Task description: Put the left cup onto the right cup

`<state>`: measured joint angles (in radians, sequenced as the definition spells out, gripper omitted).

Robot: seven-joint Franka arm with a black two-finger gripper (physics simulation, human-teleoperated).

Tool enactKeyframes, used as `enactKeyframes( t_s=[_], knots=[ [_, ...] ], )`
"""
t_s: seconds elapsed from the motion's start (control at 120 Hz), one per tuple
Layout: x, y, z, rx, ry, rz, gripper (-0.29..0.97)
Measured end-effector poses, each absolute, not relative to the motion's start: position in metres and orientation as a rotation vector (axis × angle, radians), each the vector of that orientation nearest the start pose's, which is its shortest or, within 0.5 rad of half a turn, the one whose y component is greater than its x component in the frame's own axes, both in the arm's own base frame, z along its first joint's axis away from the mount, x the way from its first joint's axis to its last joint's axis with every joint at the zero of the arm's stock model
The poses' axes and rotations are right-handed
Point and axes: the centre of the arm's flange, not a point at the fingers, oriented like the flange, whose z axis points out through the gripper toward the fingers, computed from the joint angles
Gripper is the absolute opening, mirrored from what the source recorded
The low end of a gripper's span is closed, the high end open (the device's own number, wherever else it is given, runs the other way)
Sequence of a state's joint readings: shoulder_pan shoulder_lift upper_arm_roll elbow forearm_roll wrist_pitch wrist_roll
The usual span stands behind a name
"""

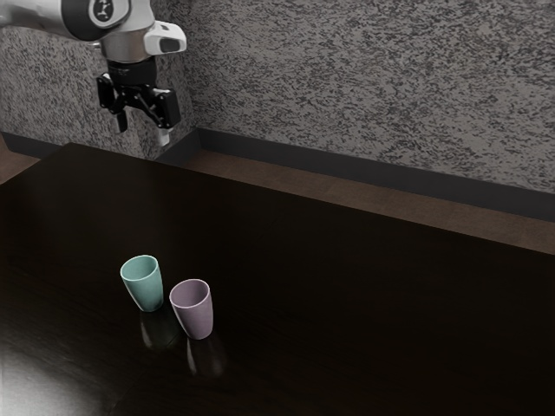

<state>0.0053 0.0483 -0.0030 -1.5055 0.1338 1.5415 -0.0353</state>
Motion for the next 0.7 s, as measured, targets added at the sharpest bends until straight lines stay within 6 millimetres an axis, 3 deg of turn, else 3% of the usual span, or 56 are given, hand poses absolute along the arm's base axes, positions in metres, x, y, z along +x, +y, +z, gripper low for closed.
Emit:
enactKeyframes(
  t_s=[0.1,0.3,0.7],
  knots=[
    [0.567,0.009,0.625,-3.008,-0.039,0.015,0.68],
    [0.563,0.009,0.590,-3.000,-0.023,0.071,0.68],
    [0.559,0.038,0.532,-3.009,-0.082,0.072,0.68]
  ],
)
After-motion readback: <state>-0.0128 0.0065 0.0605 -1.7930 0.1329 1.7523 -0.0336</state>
